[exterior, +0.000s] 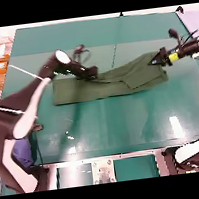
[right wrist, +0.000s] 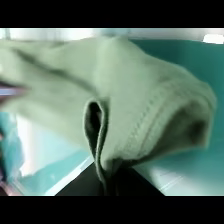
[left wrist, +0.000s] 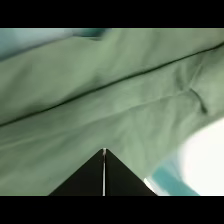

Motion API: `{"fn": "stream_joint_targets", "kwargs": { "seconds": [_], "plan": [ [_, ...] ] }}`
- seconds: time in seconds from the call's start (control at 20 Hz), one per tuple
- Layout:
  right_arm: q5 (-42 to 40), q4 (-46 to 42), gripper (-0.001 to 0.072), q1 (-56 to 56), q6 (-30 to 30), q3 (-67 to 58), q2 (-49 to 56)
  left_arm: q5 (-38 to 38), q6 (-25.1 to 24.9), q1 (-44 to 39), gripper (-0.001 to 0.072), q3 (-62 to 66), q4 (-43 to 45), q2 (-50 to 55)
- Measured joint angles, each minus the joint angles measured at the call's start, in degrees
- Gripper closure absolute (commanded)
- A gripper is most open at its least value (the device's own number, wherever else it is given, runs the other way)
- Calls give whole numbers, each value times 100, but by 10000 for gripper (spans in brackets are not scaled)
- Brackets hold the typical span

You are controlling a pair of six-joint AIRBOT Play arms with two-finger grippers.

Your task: Fold the shirts.

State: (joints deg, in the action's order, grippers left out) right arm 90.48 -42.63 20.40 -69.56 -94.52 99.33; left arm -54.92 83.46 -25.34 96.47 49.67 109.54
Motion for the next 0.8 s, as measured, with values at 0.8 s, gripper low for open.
{"fn": "stream_joint_targets", "kwargs": {
  "seconds": [0.8],
  "plan": [
    [918, 4, 691, -1239, -1414, -739, -1075, 136, 4, -551, 684, 1130, -494, 949]
  ]
}}
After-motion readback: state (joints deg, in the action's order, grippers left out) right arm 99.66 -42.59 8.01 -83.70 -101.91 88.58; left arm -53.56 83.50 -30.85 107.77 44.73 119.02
